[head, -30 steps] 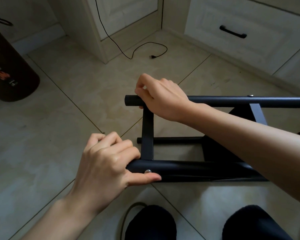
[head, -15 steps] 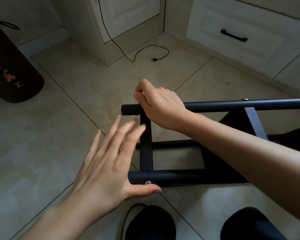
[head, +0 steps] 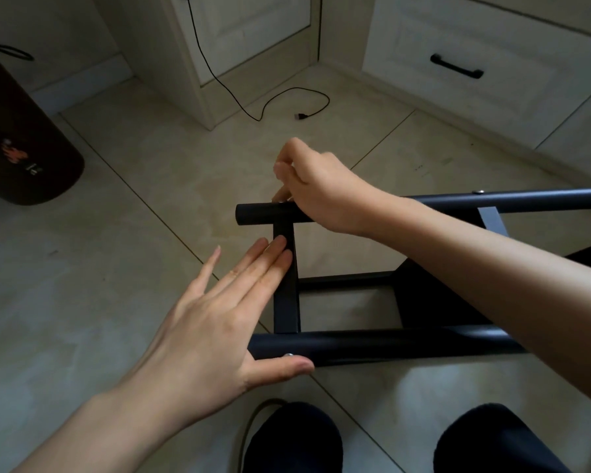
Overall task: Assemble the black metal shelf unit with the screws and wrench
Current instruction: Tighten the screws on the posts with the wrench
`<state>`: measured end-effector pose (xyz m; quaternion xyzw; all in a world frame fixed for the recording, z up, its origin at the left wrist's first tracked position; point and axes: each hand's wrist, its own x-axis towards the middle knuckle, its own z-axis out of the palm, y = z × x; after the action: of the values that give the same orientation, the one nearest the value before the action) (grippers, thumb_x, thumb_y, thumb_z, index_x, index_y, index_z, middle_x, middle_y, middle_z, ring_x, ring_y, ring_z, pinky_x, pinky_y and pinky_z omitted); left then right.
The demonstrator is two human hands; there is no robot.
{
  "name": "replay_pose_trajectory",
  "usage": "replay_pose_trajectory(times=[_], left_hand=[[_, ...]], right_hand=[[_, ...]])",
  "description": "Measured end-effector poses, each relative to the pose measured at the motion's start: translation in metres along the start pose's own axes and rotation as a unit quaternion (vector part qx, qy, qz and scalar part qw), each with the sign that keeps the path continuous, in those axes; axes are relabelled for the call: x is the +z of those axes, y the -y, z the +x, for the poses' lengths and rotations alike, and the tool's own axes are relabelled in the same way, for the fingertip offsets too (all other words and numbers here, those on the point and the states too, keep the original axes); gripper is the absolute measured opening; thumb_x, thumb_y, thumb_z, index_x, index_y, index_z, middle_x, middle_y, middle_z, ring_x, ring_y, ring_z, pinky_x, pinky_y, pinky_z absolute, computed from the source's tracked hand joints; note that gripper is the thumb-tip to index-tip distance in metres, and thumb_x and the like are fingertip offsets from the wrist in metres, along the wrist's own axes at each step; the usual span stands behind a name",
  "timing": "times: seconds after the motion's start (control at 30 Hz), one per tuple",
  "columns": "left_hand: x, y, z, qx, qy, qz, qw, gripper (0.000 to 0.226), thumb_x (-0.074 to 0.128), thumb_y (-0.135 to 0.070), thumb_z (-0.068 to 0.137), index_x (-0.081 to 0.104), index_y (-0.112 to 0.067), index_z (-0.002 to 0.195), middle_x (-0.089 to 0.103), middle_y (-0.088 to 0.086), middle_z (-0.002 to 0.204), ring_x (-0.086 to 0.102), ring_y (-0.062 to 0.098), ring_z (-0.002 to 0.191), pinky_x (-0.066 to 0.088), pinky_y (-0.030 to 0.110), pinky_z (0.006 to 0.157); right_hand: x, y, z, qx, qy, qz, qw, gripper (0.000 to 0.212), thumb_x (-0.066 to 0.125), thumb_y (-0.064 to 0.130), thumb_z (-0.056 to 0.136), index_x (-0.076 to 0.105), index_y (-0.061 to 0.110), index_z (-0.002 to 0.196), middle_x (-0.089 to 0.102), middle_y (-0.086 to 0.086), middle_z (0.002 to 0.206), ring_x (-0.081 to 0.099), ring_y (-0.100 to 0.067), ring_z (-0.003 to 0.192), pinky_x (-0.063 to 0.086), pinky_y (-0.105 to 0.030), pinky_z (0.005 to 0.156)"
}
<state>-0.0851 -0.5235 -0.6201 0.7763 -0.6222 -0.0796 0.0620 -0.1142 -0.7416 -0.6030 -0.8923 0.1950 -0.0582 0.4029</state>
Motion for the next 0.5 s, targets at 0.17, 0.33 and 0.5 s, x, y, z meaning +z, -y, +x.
replay_pose_trajectory(times=[0.17,0.33,0.5], left_hand=[[-0.001,-0.001,0.005,0.011,-0.008,0.019,1.000,0.104,0.036,-0.083,0.082,0.043,-0.004,0.150,0.036,0.007,0.159,0.028,0.022,0.149,0.017,0.049,0.116],[-0.002,0.003,0.009,0.020,-0.002,0.005,1.000,0.108,0.037,-0.088,0.079,0.039,-0.009,0.152,0.024,-0.001,0.165,0.005,0.017,0.155,0.008,0.049,0.119],[0.001,0.003,0.009,0.042,-0.008,0.020,0.999,0.111,0.037,-0.087,0.081,0.025,-0.007,0.158,-0.001,0.005,0.169,-0.001,0.021,0.156,0.007,0.053,0.118]], right_hand=[[0.000,-0.008,-0.006,0.010,-0.010,-0.114,0.993,0.026,0.029,0.035,0.103,0.044,0.013,0.101,0.065,-0.008,0.085,0.062,-0.036,0.080,0.049,-0.045,0.075],[0.003,-0.012,-0.009,-0.002,-0.025,-0.130,0.991,0.023,0.027,0.036,0.103,0.045,0.021,0.101,0.066,0.003,0.064,0.059,-0.026,0.078,0.038,-0.038,0.069],[0.004,-0.012,-0.013,-0.020,-0.021,-0.129,0.991,0.020,0.028,0.038,0.103,0.041,0.027,0.094,0.064,0.002,0.071,0.057,-0.028,0.079,0.034,-0.036,0.068]])
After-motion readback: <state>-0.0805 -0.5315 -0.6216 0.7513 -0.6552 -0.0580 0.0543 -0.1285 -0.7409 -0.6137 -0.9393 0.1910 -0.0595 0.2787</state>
